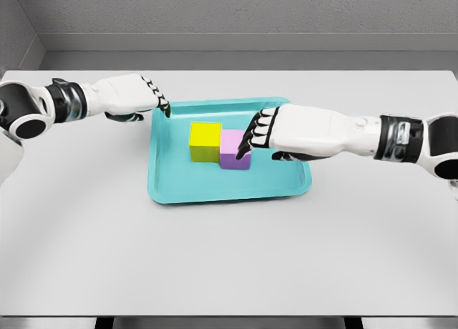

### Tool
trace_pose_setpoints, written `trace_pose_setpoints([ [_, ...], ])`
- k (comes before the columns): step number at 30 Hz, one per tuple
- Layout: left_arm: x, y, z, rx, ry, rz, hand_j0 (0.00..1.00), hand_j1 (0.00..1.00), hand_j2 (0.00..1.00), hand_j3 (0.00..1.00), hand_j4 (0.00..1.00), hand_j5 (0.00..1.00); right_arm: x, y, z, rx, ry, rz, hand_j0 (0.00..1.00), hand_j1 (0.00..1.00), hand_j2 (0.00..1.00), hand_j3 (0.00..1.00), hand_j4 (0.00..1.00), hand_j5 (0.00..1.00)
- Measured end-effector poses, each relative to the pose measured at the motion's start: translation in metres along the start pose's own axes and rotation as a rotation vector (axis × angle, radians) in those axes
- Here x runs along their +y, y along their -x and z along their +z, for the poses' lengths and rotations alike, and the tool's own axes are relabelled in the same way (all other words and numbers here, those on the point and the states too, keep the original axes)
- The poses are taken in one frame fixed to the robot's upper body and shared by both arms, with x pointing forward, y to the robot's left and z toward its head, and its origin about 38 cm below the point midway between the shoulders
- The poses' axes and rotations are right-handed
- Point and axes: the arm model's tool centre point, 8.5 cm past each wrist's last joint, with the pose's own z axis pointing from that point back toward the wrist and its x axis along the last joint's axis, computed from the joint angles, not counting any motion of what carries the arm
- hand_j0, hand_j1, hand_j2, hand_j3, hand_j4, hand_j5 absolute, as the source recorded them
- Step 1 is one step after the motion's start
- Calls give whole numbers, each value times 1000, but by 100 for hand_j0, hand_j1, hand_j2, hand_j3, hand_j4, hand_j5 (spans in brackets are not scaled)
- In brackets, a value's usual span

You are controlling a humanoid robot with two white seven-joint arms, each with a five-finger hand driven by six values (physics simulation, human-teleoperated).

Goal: Push two cubes

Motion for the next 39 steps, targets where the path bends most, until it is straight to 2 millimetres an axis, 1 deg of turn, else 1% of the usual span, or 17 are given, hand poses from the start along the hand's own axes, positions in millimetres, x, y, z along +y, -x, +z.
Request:
trace_pose_setpoints([
  [2, -4, 10, 13, 17, 9, 10, 68, 68, 68, 68, 68, 68, 11, -5, -7, -28, -45, -23, 70, 70, 70, 70, 70, 70],
  [4, -9, 21, 26, 41, 23, 25, 69, 69, 69, 69, 69, 69, 15, -6, -15, -46, -92, -14, 70, 70, 70, 70, 70, 70],
  [6, -13, 30, 36, 61, 34, 38, 70, 70, 70, 70, 70, 70, 24, -7, -24, -58, -133, -15, 70, 70, 70, 70, 70, 70],
  [8, -16, 44, 50, 95, 45, 51, 71, 71, 71, 71, 71, 71, 31, -9, -29, -68, -157, -17, 69, 69, 69, 69, 69, 69],
  [10, -25, 58, 62, 132, 58, 84, 71, 71, 71, 71, 71, 71, 38, -10, -33, -77, -176, -24, 69, 69, 69, 69, 69, 69],
  [13, -32, 68, 72, 161, 68, 110, 71, 71, 71, 71, 71, 71, 41, -7, -41, -83, -197, -29, 69, 69, 69, 69, 69, 69],
  [17, -35, 73, 76, 176, 73, 125, 71, 71, 71, 71, 71, 71, 52, -2, -54, -88, -222, -52, 69, 69, 69, 69, 69, 69],
  [19, -34, 75, 77, 180, 71, 125, 71, 71, 71, 71, 71, 71, 56, -2, -58, -91, -229, -60, 69, 69, 69, 69, 69, 69],
  [23, -35, 75, 78, 182, 72, 127, 71, 71, 71, 71, 71, 71, 65, 4, -63, -77, -245, -71, 69, 69, 69, 69, 69, 69],
  [26, -34, 76, 78, 182, 71, 127, 71, 71, 71, 71, 71, 71, 66, 10, -67, -64, -256, -71, 69, 69, 69, 69, 69, 69],
  [32, -34, 76, 78, 183, 70, 127, 71, 71, 71, 71, 71, 71, 79, 17, -77, -48, -278, -91, 69, 69, 69, 69, 69, 69],
  [34, -34, 76, 78, 183, 70, 127, 71, 71, 71, 71, 71, 71, 81, 19, -79, -45, -282, -94, 69, 69, 69, 69, 69, 69],
  [35, -34, 76, 78, 183, 70, 127, 71, 71, 71, 71, 71, 71, 76, 21, -80, -42, -280, -84, 69, 69, 69, 69, 69, 69],
  [39, -34, 76, 78, 183, 69, 127, 71, 71, 71, 71, 71, 71, 76, 25, -85, -34, -280, -87, 69, 69, 69, 69, 69, 69],
])
